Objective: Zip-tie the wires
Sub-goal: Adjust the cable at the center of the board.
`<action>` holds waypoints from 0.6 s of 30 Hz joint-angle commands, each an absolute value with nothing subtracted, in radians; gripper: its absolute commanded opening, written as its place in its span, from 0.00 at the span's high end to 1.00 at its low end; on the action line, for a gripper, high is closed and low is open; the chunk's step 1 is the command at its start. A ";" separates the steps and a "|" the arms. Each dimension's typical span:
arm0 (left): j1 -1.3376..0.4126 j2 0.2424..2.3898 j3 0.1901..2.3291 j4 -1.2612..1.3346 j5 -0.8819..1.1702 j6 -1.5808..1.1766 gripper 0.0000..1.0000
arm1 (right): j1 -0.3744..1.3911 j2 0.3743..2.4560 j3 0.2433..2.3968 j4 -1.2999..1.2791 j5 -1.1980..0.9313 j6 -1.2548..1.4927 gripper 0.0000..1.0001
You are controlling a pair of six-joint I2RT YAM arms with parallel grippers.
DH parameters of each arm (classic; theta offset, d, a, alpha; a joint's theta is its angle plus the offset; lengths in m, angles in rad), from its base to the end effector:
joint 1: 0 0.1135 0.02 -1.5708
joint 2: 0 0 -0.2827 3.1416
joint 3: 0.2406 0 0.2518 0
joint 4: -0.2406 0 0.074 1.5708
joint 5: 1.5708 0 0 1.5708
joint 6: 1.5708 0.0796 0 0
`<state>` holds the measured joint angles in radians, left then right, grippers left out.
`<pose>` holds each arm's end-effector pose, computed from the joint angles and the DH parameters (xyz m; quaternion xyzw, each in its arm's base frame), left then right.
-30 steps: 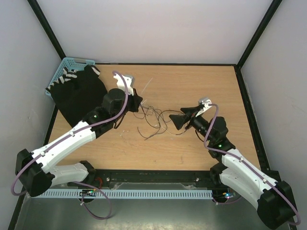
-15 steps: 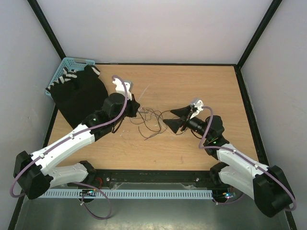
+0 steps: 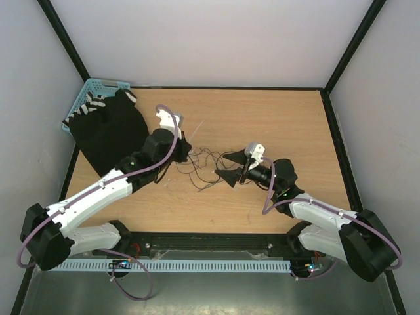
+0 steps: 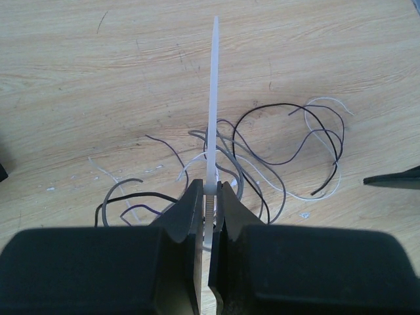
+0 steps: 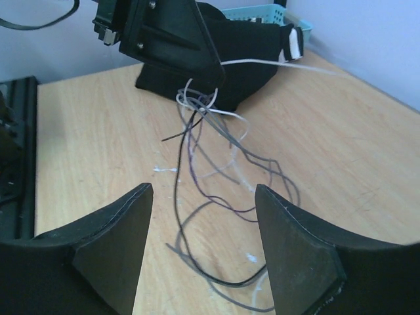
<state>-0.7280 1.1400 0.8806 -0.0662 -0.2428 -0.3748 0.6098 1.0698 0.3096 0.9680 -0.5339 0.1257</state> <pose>0.2345 -0.1833 0.3173 0.0722 0.8063 -0.2195 0.5446 0.1754 0.1719 0.2658 -0.3445 0.5408 0.4244 0.6393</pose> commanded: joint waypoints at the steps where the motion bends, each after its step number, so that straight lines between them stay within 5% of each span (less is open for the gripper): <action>1: -0.720 1.150 0.867 -0.031 -0.250 -0.376 1.00 | 0.614 1.090 0.328 1.050 -0.531 -0.039 0.26; 9: -0.691 1.136 0.847 -0.029 -0.194 -0.380 1.00 | 0.614 1.234 0.413 1.144 -0.618 -0.248 0.27; 18: -0.638 1.116 0.807 -0.029 -0.145 -0.360 1.00 | 0.614 1.489 0.586 1.188 -0.679 -0.355 0.45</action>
